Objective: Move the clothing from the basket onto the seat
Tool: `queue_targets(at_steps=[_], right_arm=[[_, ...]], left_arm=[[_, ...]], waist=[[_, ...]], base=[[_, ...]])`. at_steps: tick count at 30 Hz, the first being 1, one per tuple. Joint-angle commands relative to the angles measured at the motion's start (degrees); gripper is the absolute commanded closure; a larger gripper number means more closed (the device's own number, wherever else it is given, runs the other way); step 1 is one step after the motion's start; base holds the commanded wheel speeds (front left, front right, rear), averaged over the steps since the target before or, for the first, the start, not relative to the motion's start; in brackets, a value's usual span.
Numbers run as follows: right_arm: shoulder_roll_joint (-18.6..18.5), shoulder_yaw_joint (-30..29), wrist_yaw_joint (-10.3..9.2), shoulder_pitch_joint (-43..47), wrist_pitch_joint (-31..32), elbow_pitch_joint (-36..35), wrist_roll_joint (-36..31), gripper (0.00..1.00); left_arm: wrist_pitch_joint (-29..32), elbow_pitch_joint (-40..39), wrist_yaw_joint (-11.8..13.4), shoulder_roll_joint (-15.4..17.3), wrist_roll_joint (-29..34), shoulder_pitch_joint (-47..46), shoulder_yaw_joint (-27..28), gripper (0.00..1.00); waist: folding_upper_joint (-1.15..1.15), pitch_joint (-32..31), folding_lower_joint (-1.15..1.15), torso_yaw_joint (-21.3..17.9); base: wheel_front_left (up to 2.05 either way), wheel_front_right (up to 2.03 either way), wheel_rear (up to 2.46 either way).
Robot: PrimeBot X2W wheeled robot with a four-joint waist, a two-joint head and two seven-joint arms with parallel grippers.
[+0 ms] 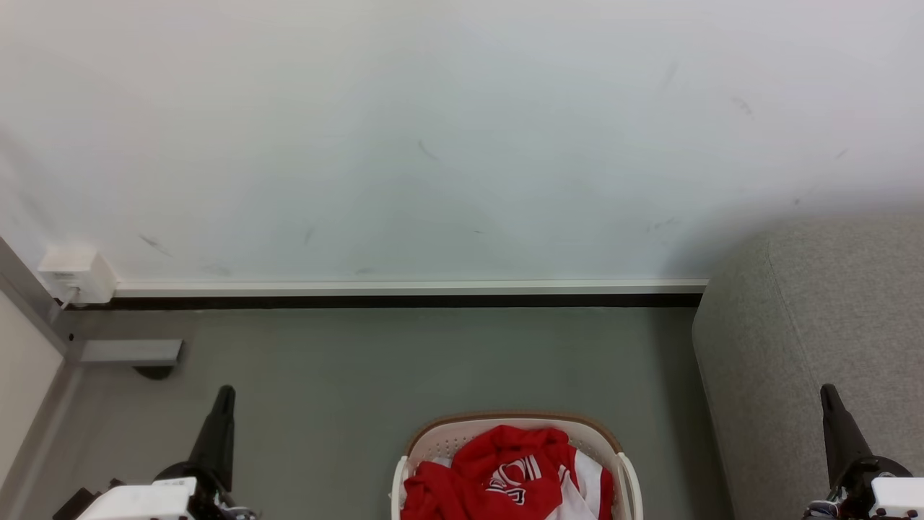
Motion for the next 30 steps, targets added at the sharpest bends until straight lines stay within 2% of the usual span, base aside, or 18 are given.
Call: queue_targets(at_steps=[1, 23, 24, 30], right_arm=[[0.0, -0.1, -0.13, -0.8, 0.1, -0.3, -0.4, 1.00], [0.0, -0.1, -0.13, -0.8, 0.1, -0.3, -0.4, 1.00], [0.0, 0.0, 0.00, 0.0, 0.0, 0.0, 0.0, 0.00], [0.2, 1.6, 0.00, 0.5, -1.3, -0.1, -0.2, 0.00]], left_arm=[[0.2, -0.1, 0.1, 0.2, -0.6, -0.4, 0.0, 1.00], [0.2, -0.1, 0.1, 0.2, -0.6, -0.4, 0.0, 1.00], [0.0, 0.0, 0.0, 0.0, 0.0, 0.0, 0.0, 0.00], [-1.1, 0.4, 0.0, -0.2, -0.1, 0.6, -0.2, 0.00]], waist=[[0.00, 0.0, 0.00, 0.0], [0.00, 0.0, 0.00, 0.0], [0.00, 0.0, 0.00, 0.0], [0.00, 0.0, 0.00, 0.0]], base=[[0.00, 0.00, 0.00], [0.00, 0.00, 0.00], [0.00, 0.00, 0.00], [0.00, 0.00, 0.00]])
